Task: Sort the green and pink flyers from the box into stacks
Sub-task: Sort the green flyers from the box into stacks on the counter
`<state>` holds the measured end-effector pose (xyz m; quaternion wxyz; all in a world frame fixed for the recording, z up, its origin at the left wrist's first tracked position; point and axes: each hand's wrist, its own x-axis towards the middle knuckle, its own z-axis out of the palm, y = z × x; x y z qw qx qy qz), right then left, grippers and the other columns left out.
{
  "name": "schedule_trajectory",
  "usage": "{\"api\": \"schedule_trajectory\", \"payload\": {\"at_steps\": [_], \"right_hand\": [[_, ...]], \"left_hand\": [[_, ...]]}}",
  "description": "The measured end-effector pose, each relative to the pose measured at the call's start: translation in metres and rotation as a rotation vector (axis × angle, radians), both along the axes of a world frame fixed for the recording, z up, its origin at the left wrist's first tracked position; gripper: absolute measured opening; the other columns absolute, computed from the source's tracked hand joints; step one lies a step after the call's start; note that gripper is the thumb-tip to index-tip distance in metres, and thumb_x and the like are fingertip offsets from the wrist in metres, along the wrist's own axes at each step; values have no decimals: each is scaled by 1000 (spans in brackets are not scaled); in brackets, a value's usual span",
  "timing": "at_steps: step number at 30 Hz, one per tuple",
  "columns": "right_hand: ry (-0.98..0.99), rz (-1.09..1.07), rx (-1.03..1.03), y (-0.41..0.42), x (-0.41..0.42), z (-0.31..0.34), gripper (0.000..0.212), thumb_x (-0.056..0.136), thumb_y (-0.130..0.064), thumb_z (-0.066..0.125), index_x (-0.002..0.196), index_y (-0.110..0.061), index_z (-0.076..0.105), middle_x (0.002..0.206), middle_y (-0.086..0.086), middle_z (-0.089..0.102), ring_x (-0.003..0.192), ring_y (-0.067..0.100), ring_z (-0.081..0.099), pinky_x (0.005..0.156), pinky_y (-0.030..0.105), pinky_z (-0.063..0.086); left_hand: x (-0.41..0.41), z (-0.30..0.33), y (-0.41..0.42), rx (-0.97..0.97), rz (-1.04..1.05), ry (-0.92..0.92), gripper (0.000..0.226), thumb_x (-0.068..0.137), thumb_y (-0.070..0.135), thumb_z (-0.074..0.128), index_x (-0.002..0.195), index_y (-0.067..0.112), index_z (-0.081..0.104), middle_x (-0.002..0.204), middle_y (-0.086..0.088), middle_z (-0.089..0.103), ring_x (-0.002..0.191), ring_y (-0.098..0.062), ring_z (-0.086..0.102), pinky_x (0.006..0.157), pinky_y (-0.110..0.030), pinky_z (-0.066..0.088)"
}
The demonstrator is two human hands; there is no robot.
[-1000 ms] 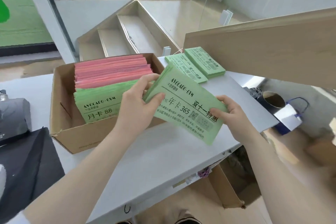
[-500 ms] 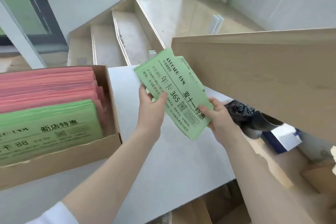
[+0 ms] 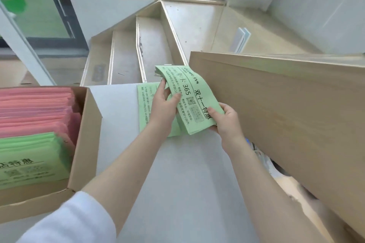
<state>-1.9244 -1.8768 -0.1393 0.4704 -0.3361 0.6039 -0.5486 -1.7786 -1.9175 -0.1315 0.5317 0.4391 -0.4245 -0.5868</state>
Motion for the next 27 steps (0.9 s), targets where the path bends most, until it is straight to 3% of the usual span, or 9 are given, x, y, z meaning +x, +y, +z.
{"api": "schedule_trajectory", "payload": {"at_steps": [3, 7, 10, 13, 17, 19, 21, 25, 27], "right_hand": [[219, 4, -5, -18, -8, -5, 29, 88, -10, 58, 115, -15, 53, 101, -2, 64, 87, 15, 64, 66, 28, 55], [526, 27, 99, -32, -19, -23, 30, 81, -18, 65, 110, -15, 58, 107, 3, 65, 97, 20, 62, 86, 40, 51], [712, 76, 177, -33, -23, -33, 35, 81, -25, 65, 114, -12, 60, 111, 6, 58, 95, 17, 56, 77, 27, 44], [752, 107, 189, -30, -25, -36, 38, 84, -27, 64, 120, -16, 59, 108, 2, 52, 98, 14, 49, 75, 24, 35], [664, 162, 146, -30, -28, -35, 43, 87, -26, 61, 128, -16, 51, 128, 0, 48, 120, 13, 45, 84, 17, 32], [529, 239, 109, -29, -28, -28, 52, 86, -24, 64, 134, -17, 44, 125, -13, 47, 112, -2, 45, 81, 8, 33], [472, 332, 103, -28, -32, -28, 70, 76, -29, 73, 137, -25, 38, 127, -17, 52, 112, -3, 51, 92, 14, 41], [625, 442, 120, -22, -38, -37, 84, 67, -34, 79, 137, -35, 33, 127, -23, 52, 112, -2, 52, 93, 25, 45], [707, 445, 100, -21, -40, -39, 82, 66, -44, 76, 136, -40, 33, 127, -22, 53, 113, -1, 53, 91, 30, 47]], "left_hand": [[-12, -5, -25, 23, 7, -33, 49, 94, 2, 43, 134, 30, 42, 118, 5, 63, 105, -12, 62, 80, -31, 54], [-21, -14, -45, 94, -6, -178, 38, 93, -2, 42, 121, 22, 51, 110, 3, 63, 99, -14, 63, 66, -21, 50], [-23, -27, -49, 175, -31, -335, 35, 93, -1, 41, 121, 17, 53, 114, 0, 63, 90, -13, 63, 60, -21, 50], [-23, -32, -49, 171, -46, -391, 39, 93, 1, 37, 126, 18, 49, 121, 0, 61, 97, -15, 62, 65, -24, 52], [-22, -24, -50, 160, -115, -274, 43, 95, 1, 34, 130, 25, 42, 114, 12, 59, 88, 1, 59, 60, -14, 47], [-21, -24, -51, 166, -143, -197, 40, 96, 6, 38, 130, 26, 41, 118, 11, 59, 98, -5, 61, 73, -22, 52], [-20, -28, -47, 174, -167, -212, 51, 92, 21, 50, 139, 27, 33, 129, 6, 57, 113, -14, 57, 93, -39, 49], [-22, -34, -14, 106, -262, -566, 88, 67, 37, 76, 139, 25, 27, 136, 4, 49, 122, -14, 49, 104, -40, 41], [-24, -38, 1, 76, -341, -711, 115, 61, 40, 81, 147, 19, 8, 151, 1, 26, 140, -15, 24, 115, -35, 23]]}}
